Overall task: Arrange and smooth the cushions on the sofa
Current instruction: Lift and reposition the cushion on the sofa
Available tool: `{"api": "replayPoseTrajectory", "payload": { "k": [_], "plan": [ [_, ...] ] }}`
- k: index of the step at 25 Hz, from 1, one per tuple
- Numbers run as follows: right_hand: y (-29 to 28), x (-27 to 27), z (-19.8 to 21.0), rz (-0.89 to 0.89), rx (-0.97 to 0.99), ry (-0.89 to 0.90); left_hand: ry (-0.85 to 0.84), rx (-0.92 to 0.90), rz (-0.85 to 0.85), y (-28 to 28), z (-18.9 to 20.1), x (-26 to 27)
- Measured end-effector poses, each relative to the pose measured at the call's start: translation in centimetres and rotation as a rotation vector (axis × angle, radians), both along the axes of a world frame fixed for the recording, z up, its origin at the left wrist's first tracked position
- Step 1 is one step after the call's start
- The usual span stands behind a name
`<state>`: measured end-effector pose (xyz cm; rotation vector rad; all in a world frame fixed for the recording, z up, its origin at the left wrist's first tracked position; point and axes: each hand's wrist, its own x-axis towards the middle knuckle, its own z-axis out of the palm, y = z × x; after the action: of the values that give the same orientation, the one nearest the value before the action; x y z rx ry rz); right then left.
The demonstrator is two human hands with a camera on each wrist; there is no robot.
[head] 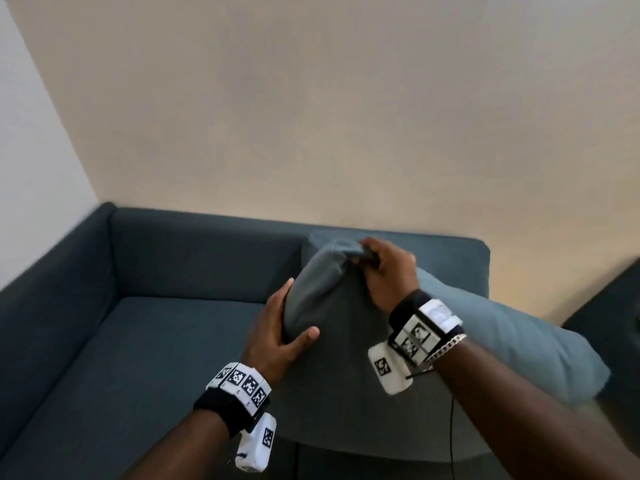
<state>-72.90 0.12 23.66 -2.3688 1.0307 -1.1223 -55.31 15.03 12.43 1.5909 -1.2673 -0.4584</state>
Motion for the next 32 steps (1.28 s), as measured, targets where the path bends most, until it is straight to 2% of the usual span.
{"api": "replayPoseTrajectory", "payload": {
  "k": [4, 6, 8, 10, 12, 14, 18, 20, 22, 23, 25, 26, 27, 28, 29, 31, 32],
  "plan": [
    [-3.6, -5.7, 9.4, 0.104, -0.038, -0.447, -0.379, -0.203, 0.144, -2.7, 11.7, -3.0],
    [-5.2, -9.1, 11.0, 0.115, -0.029, -0.635, -0.510, -0.216, 0.143, -4.1, 17.4, -5.4],
    [-7.1, -12.5, 10.2, 0.093, 0.025, -0.716, -0.650, -0.188, 0.105, -6.0, 20.0, -7.7],
    [-9.0, -16.4, 8.0, 0.071, 0.099, -0.657, -0.724, -0.111, 0.046, -8.3, 20.0, -10.3],
    [-10.7, -20.5, 5.1, 0.020, 0.211, -0.567, -0.772, 0.016, -0.047, -10.4, 18.3, -12.9],
    [-12.5, -24.3, 2.8, -0.054, 0.315, -0.565, -0.871, 0.128, -0.128, -12.5, 16.8, -15.7],
    [-14.5, -30.1, 2.8, -0.155, 0.477, -0.571, -0.877, 0.152, -0.174, -15.6, 17.6, -20.7],
    [-13.7, -32.5, 4.2, -0.228, 0.425, -0.593, -0.891, 0.145, -0.166, -16.5, 17.7, -22.0],
    [-12.2, -33.7, 6.1, -0.267, 0.179, -0.554, -0.911, 0.133, -0.140, -17.2, 17.2, -22.6],
    [-11.5, -33.5, 6.9, -0.242, 0.039, -0.429, -0.895, 0.128, -0.146, -17.5, 17.0, -22.8],
    [-10.9, -31.9, 7.4, -0.215, -0.156, -0.027, -0.767, 0.091, -0.211, -18.0, 17.1, -22.7],
    [-10.9, -30.7, 7.0, -0.223, -0.197, 0.165, -0.656, 0.056, -0.245, -18.1, 17.6, -22.3],
    [-11.0, -29.7, 6.4, -0.244, -0.201, 0.283, -0.559, 0.032, -0.248, -18.0, 18.2, -21.4],
    [-11.1, -28.9, 5.7, -0.258, -0.181, 0.307, -0.529, 0.041, -0.199, -17.4, 18.7, -20.2],
    [-11.4, -28.5, 5.0, -0.266, -0.168, 0.273, -0.568, 0.085, -0.094, -16.4, 18.8, -18.5],
    [-12.0, -28.3, 4.0, -0.281, -0.188, 0.145, -0.672, 0.182, 0.160, -13.5, 17.5, -14.8],
    [-12.0, -28.0, 3.8, -0.292, -0.212, 0.094, -0.653, 0.150, 0.237, -12.2, 16.6, -13.5]
  ]
}}
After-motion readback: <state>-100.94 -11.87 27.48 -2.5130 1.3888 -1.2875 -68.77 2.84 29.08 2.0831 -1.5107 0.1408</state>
